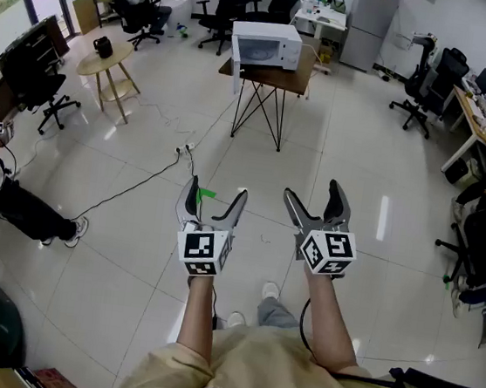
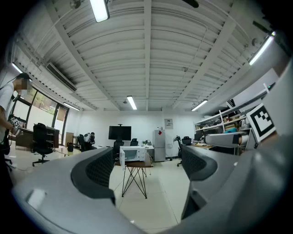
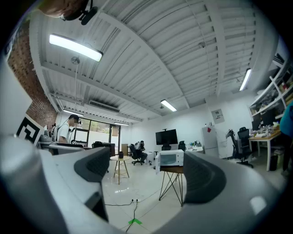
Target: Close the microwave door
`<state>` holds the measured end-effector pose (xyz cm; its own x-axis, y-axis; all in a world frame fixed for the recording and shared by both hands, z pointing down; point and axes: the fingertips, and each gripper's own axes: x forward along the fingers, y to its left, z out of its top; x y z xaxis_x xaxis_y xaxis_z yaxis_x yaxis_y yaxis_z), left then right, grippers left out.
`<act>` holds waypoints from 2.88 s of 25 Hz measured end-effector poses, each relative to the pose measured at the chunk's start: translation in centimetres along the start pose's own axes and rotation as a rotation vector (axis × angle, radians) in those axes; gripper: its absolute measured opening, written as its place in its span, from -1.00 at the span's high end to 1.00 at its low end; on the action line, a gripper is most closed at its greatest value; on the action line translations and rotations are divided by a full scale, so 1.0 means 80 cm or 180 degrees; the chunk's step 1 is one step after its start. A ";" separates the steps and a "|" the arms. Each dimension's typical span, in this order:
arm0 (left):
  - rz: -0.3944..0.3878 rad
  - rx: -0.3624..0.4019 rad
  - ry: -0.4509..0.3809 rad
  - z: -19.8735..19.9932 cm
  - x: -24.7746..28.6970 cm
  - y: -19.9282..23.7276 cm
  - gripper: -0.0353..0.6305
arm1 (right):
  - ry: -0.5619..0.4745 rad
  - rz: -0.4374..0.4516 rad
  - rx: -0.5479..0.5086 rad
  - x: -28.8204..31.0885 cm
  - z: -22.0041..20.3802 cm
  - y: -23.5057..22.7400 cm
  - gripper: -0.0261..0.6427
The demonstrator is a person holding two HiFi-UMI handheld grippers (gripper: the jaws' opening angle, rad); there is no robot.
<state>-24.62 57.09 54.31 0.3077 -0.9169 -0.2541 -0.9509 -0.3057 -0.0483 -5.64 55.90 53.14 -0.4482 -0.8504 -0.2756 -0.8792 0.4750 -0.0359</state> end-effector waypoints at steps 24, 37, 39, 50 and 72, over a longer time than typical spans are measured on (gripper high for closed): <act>0.0089 0.0364 0.0114 -0.032 0.297 -0.133 -0.47 | -0.0085 0.0262 0.0445 0.143 -0.022 -0.299 -0.53; 0.0103 0.0192 0.0204 -0.089 0.456 -0.045 -0.47 | 0.0052 0.0314 0.0459 0.314 -0.068 -0.359 -0.52; 0.0094 0.0169 0.0152 -0.089 0.469 -0.012 -0.47 | -0.0001 0.0305 0.0399 0.344 -0.064 -0.347 -0.52; -0.0124 0.0054 0.0124 -0.108 0.570 0.137 -0.47 | 0.0056 0.0225 0.0292 0.499 -0.093 -0.293 -0.52; 0.0017 0.0139 0.0133 -0.186 0.887 0.172 -0.46 | 0.0032 0.0312 0.0373 0.749 -0.154 -0.536 -0.51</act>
<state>-15.38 -15.98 49.96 0.3029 -0.9287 -0.2140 -0.9528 -0.2901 -0.0893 3.21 -18.17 49.99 -0.5332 -0.8005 -0.2738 -0.8065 0.5787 -0.1213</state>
